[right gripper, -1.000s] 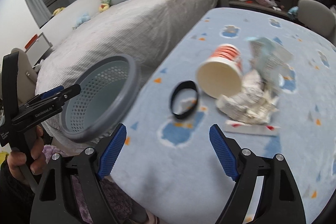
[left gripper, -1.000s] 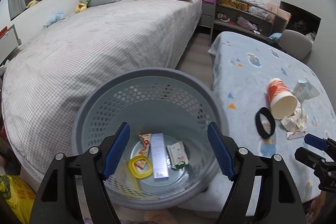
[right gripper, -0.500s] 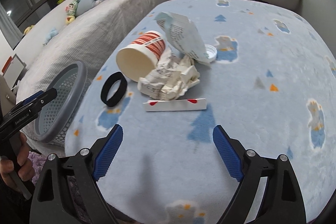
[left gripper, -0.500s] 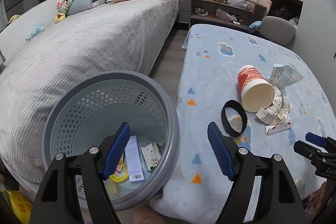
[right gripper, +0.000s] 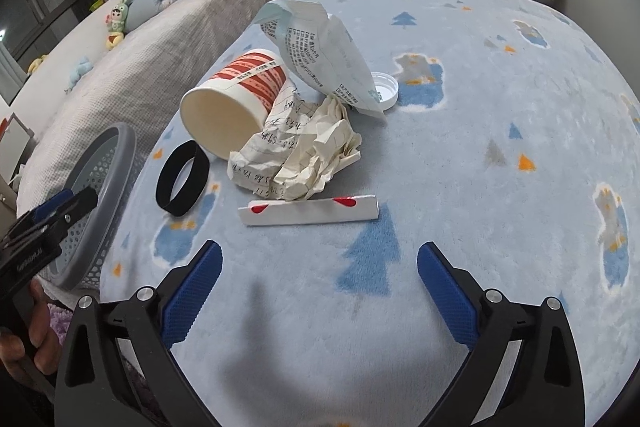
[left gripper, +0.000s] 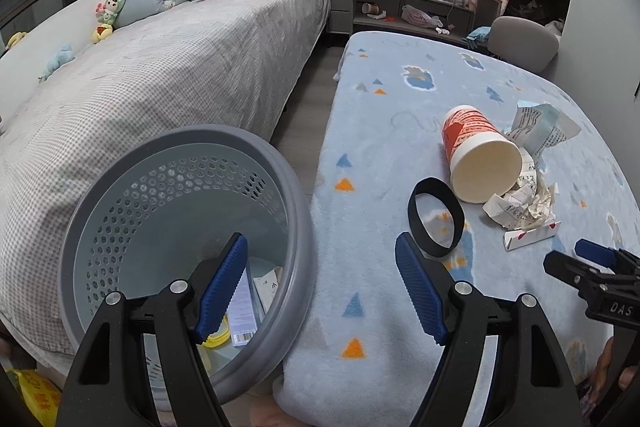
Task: Collect trash
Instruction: 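Lower the right gripper onto the white strip with red marks and close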
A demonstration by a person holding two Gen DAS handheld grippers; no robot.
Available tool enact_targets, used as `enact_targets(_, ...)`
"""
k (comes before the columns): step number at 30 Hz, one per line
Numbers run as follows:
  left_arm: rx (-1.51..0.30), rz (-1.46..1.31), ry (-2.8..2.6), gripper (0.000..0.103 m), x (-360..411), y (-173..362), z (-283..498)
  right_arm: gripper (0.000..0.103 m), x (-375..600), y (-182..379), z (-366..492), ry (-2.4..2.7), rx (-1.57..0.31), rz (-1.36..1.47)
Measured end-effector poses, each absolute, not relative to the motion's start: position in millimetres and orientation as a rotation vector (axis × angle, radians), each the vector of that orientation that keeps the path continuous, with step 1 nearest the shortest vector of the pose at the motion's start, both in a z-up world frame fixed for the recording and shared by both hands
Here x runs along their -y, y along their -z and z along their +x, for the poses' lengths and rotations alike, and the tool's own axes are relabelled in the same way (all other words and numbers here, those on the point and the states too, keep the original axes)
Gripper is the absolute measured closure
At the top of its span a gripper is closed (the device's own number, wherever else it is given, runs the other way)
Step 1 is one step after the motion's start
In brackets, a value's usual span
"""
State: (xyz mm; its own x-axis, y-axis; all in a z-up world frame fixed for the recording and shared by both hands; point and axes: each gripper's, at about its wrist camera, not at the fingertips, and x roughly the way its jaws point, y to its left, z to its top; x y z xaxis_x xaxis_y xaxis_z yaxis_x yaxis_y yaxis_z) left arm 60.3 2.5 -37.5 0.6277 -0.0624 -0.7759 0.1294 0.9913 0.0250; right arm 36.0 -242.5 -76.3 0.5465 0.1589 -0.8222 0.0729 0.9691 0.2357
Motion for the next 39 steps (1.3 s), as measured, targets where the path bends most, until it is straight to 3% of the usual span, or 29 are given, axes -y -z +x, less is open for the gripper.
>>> enact_targets(36,-0.905,0.048,0.129,0.030,-2.6,45.1,63.9,0.006,206.2,91.2,69.7,0.093,-1.014,0.066)
enact_targets(37,-0.905,0.049,0.128,0.030,-2.4,45.2,63.8,0.007,205.5,90.4,68.8,0.088,-1.008,0.062)
enact_targets(39,-0.908,0.048,0.129,0.030,-2.4,45.4,63.9,0.017,204.2,89.1,65.8,0.081,-0.995,0.052)
